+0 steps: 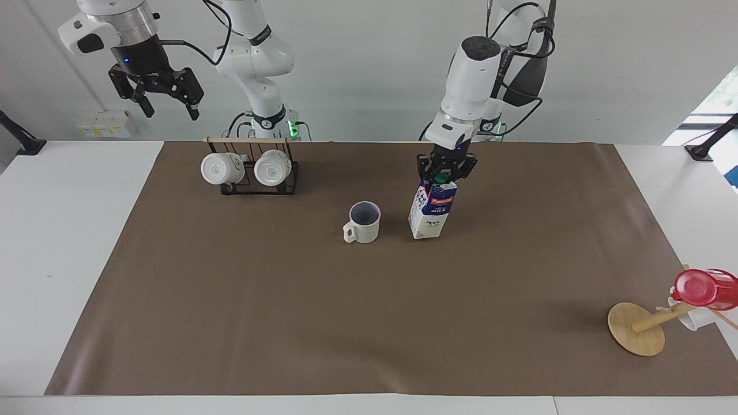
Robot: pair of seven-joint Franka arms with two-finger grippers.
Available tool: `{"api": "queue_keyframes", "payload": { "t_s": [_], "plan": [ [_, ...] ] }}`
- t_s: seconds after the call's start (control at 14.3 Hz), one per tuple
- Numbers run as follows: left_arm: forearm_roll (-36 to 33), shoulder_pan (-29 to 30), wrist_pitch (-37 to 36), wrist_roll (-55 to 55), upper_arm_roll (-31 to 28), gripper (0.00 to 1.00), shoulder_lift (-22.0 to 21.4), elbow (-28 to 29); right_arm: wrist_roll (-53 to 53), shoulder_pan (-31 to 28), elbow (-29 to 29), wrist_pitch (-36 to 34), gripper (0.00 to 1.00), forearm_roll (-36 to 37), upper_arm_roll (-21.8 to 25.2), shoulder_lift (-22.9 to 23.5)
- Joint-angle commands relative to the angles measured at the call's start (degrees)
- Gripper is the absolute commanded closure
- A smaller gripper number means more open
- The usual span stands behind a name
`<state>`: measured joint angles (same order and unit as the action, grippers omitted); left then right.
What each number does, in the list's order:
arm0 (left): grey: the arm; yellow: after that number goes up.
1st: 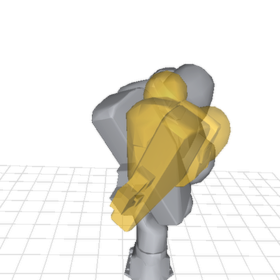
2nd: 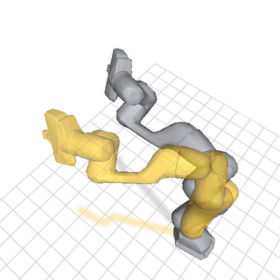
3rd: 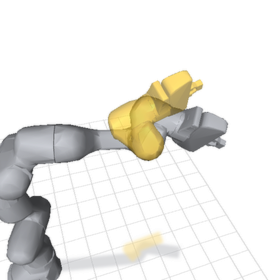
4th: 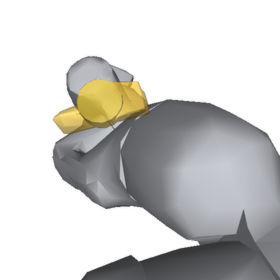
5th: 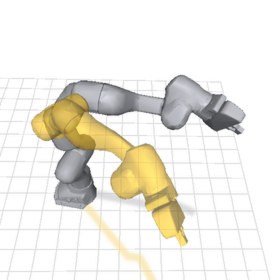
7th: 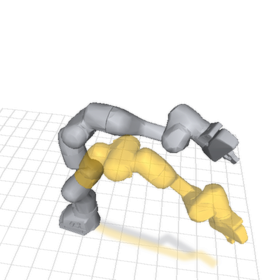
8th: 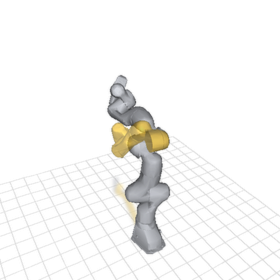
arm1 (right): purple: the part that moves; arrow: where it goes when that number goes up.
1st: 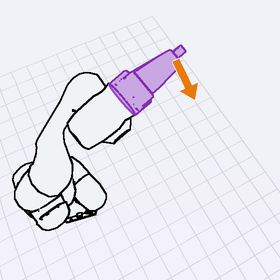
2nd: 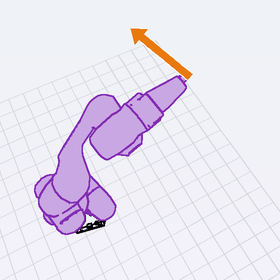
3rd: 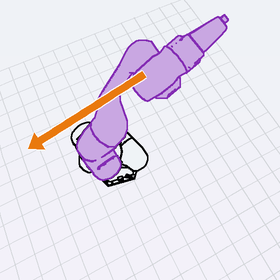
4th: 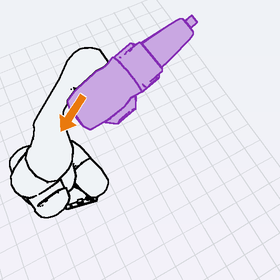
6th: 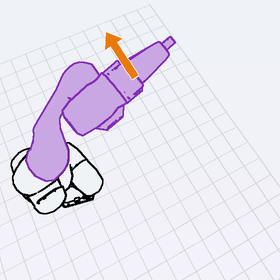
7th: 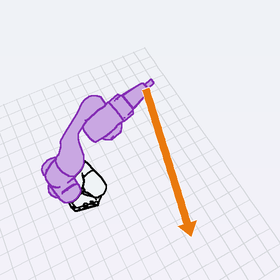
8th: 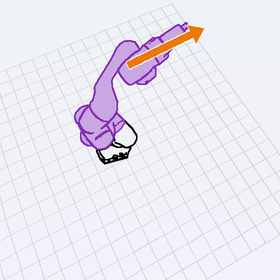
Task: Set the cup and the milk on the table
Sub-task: 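Lift the milk carton with the left gripper toward the white mug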
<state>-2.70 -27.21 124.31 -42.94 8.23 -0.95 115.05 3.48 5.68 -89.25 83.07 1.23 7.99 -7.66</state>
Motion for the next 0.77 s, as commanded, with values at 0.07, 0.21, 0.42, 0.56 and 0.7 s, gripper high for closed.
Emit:
{"api": "queue_keyframes", "payload": {
  "t_s": [0.07,0.21,0.42,0.56,0.7],
  "plan": [
    [-1.34,-1.61,0.32,-1.36,-0.84,0.44,1.91,-2.11,-1.63,-0.14,0.04,-1.07,0.0,0.08,0.01,-0.42],
    [-1.34,-1.62,0.58,-1.44,-0.84,0.44,2.18,-2.11,-1.64,-0.14,0.04,-0.98,0.0,0.08,0.01,-0.42],
    [-1.43,-1.62,0.84,-1.44,-0.84,0.42,2.26,-2.11,-1.63,-0.14,0.04,-0.98,0.0,0.08,0.01,-0.42],
    [-1.43,-1.62,0.84,-1.53,-0.84,0.41,2.61,-2.02,-1.64,-0.14,0.04,-0.98,0.0,0.0,0.01,-0.51],
    [-1.43,-1.7,0.84,-1.53,-0.84,0.41,2.88,-2.02,-1.55,-0.14,0.04,-0.98,0.0,0.08,0.01,-0.42]
  ]
}}
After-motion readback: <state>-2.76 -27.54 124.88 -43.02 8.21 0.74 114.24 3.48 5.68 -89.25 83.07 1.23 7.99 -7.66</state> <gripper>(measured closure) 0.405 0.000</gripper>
